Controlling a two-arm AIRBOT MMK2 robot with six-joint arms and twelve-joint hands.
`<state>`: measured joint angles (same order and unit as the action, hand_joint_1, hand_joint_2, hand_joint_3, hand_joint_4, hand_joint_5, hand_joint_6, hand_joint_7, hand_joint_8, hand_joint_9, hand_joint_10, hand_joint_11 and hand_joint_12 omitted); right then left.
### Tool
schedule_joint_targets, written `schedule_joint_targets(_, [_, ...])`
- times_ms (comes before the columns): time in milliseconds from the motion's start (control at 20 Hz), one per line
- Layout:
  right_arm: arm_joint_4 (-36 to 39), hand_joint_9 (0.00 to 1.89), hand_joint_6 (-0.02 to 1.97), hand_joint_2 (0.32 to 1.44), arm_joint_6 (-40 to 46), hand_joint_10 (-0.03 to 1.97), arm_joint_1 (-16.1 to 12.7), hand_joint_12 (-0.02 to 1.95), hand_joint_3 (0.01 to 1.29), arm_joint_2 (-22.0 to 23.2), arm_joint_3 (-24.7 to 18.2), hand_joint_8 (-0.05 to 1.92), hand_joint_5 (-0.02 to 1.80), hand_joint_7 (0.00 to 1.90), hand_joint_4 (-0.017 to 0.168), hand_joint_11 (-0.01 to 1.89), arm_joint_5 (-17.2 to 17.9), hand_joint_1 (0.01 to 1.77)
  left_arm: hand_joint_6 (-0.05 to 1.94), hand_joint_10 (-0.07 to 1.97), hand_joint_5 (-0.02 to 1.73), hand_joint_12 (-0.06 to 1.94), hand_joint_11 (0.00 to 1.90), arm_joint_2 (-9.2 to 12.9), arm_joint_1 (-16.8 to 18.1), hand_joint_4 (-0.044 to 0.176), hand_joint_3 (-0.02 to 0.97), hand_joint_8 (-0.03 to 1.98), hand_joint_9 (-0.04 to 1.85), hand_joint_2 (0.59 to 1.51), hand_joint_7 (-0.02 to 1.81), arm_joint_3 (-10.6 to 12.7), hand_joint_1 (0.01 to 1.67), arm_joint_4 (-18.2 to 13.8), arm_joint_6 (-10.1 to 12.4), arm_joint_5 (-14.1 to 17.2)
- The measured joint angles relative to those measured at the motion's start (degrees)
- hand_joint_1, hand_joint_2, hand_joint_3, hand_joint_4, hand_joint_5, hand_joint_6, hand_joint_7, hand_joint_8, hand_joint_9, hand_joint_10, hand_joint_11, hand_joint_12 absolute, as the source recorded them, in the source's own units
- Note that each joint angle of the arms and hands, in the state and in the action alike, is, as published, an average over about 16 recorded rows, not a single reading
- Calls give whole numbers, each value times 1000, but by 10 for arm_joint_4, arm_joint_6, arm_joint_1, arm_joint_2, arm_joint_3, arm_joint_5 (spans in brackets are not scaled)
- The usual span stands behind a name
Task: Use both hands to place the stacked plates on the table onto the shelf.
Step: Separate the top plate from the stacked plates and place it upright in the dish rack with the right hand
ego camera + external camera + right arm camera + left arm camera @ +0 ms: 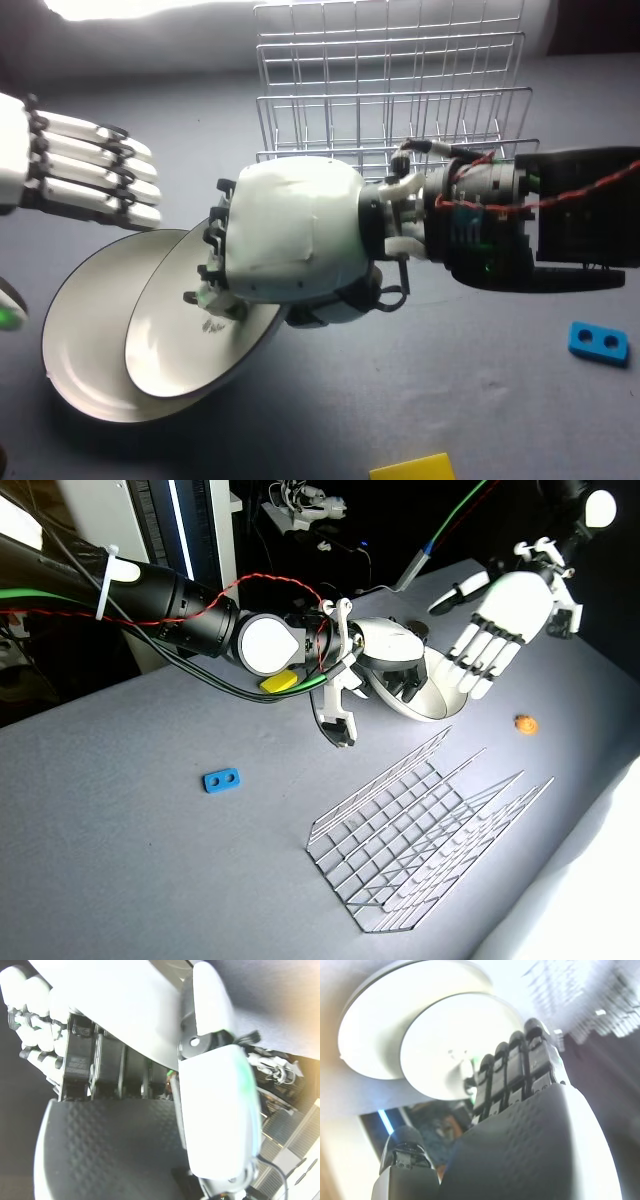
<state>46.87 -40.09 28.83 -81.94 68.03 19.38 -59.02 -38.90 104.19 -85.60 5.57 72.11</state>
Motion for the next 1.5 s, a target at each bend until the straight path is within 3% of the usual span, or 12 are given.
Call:
schedule_joint_targets(200, [-7, 1096, 753, 989, 1, 860, -14, 1035, 15, 13, -19, 644, 851, 1001, -4, 907, -14, 1249, 11, 8, 120, 172, 20, 3, 10, 3, 13, 0, 79, 1076, 104, 39, 19, 1, 13, 0])
schedule_joint_targets(400, [-16, 1105, 754, 986, 1, 828, -30, 1006, 14, 33, -45, 610, 895, 1044, -3, 930, -27, 1254, 11, 8, 126, 165, 19, 4, 14, 3, 14, 0, 85, 1084, 108, 76, 19, 2, 25, -2])
schedule_joint_targets(700, [-36, 1106, 754, 984, 2, 876, -57, 1000, 14, 71, -92, 603, 954, 1097, -3, 939, -43, 1264, 11, 7, 134, 174, 18, 4, 13, 3, 14, -1, 87, 1096, 115, 114, 19, 5, 34, -9])
schedule_joint_targets(1100, [-66, 1139, 759, 981, 19, 792, -100, 1005, 14, 134, -152, 619, 1006, 1144, -3, 942, -49, 1273, 11, 7, 149, 183, 18, 5, 10, 3, 14, 0, 91, 1108, 129, 132, 19, 8, 40, -18])
schedule_joint_targets(1500, [8, 1137, 799, 976, 194, 813, -146, 1040, 15, 185, -175, 658, 1008, 1144, -3, 931, -32, 1290, 11, 8, 153, 185, 18, 5, 7, 3, 14, 0, 90, 1109, 128, 127, 18, 8, 41, -21])
